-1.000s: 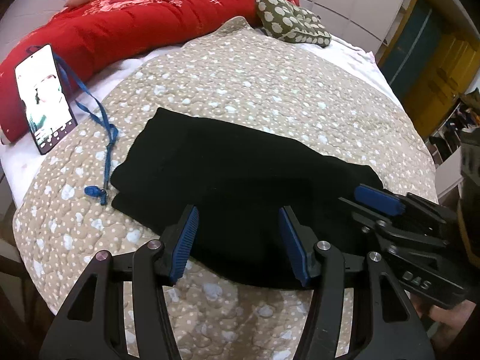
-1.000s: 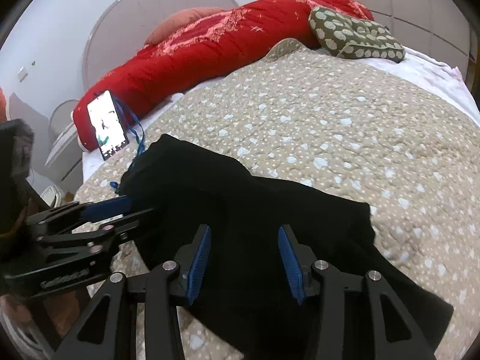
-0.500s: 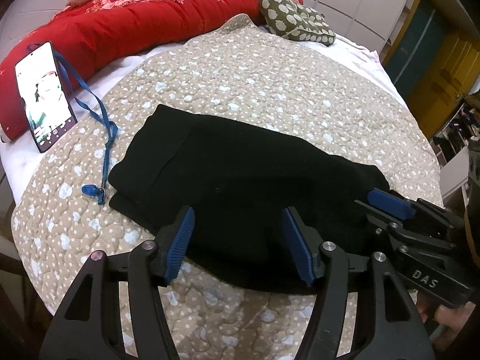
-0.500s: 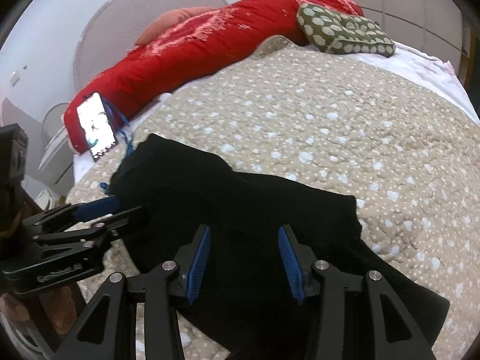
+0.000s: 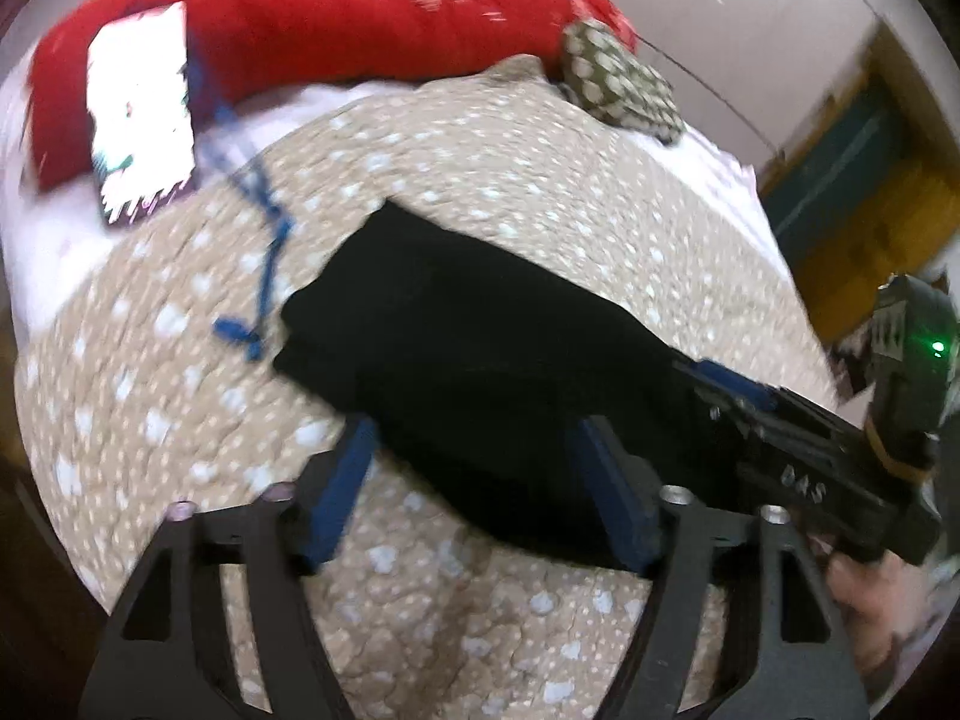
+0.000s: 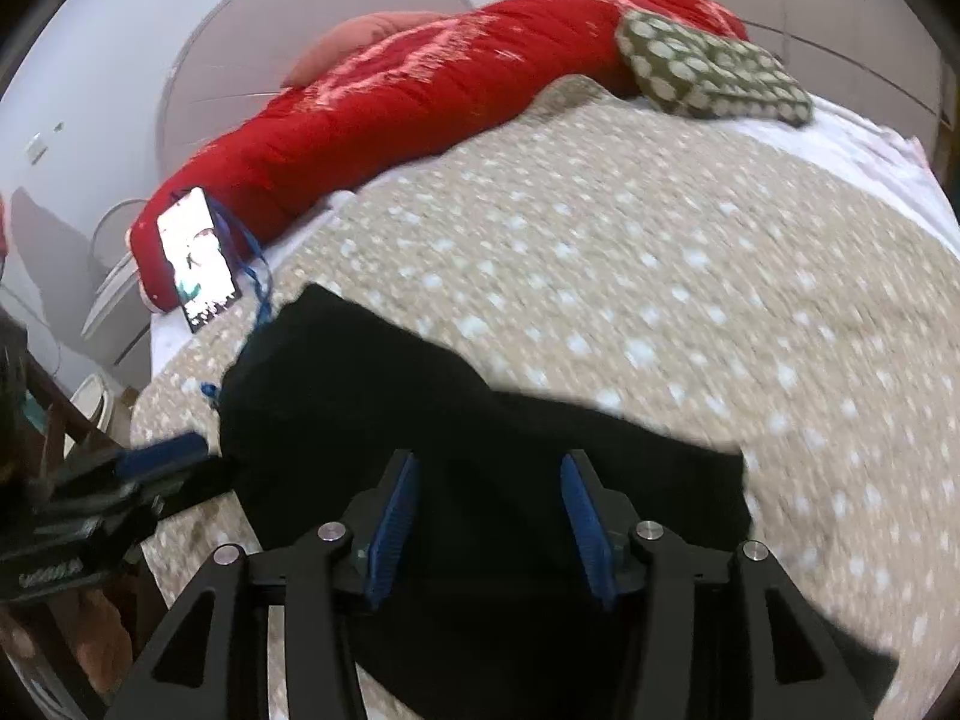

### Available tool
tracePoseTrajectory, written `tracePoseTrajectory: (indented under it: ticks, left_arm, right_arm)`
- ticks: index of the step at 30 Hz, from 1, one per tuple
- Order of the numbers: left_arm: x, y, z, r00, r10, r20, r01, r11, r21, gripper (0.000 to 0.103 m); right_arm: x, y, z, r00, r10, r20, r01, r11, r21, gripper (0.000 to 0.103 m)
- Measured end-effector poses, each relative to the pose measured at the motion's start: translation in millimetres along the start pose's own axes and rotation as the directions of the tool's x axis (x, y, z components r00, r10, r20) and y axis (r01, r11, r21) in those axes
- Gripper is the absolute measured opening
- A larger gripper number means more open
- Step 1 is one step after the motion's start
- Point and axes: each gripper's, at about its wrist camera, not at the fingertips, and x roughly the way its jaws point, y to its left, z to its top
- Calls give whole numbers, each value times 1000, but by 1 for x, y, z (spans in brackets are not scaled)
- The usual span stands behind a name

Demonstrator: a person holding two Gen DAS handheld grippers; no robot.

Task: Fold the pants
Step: 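Open both grippers and smooth the folded pants, then grasp the folded pants end with the left gripper and lift it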

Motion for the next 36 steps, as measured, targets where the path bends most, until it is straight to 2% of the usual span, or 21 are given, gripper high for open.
tracePoseTrajectory:
  ticks: [2, 4, 10, 13, 15, 16, 18, 19, 20, 21, 23, 25, 27, 30, 32, 34, 36]
  left_arm:
    - [-2, 18, -2, 1000, -7, 16, 9, 996, -84, 76]
    - [-1, 26, -2, 1000, -2, 25, 4, 993, -118, 76]
    - [19, 28, 0, 1000, -8, -16, 6, 989, -149, 76]
    - [27, 28, 0, 1000, -8, -21, 4, 987, -163, 77]
    - [31, 27, 1, 1000, -19, -13, 16, 986, -169, 85]
    - [32, 27, 2, 1000, -30, -7, 29, 984, -176, 87]
    - [34, 27, 4, 999, -46, 14, 48, 982, -185, 86]
    - [34, 27, 5, 998, -55, 23, 59, 982, -182, 82]
    - [34, 26, 6, 998, -65, 27, 68, 982, -176, 56]
    - [34, 24, 9, 997, -68, 19, 70, 985, -157, 37]
    - [27, 13, 12, 997, -76, 23, 77, 993, -88, 29]
    - [9, -5, 14, 994, -74, 78, 75, 997, -4, 27]
    - [-13, -27, 13, 984, -98, 146, 86, 992, 89, 26]
    - [-43, -72, 1, 965, -174, 196, 120, 959, 258, 26]
    - [-51, -107, -17, 958, -224, 178, 142, 912, 384, 25]
    - [-46, -137, -38, 958, -257, 130, 164, 857, 489, 25]
    - [-32, -164, -64, 962, -268, 58, 187, 797, 575, 25]
  right_arm:
    - [9, 6, 13, 1000, 15, -3, -15, 1000, -27, 57]
    - [23, 15, 28, 999, 38, -16, -39, 998, -53, 59]
    - [71, 43, 60, 996, 55, -66, -64, 986, -154, 60]
    - [93, 50, 71, 990, 87, -112, -107, 976, -189, 60]
    - [105, 51, 76, 985, 117, -123, -139, 973, -182, 60]
    - [114, 51, 78, 977, 162, -138, -184, 970, -160, 60]
    - [123, 51, 78, 958, 251, -141, -267, 957, -114, 47]
    - [125, 51, 77, 951, 278, -133, -292, 951, -101, 31]
    - [125, 50, 76, 954, 277, -118, -289, 953, -93, 24]
    - [123, 50, 76, 954, 279, -107, -288, 954, -87, 19]
    - [109, 47, 75, 946, 315, -75, -320, 944, -77, 12]
    - [85, 41, 76, 942, 336, -16, -336, 939, -65, 12]
    - [53, 28, 76, 928, 369, 56, -367, 929, -42, 11]
    - [-4, 2, 67, 907, 381, 178, -383, 923, -24, 11]
    - [-46, -23, 52, 897, 361, 254, -373, 928, -1, 11]
    - [-79, -52, 28, 907, 305, 289, -333, 942, 49, 12]
    - [-98, -80, 1, 931, 217, 293, -262, 957, 125, 13]
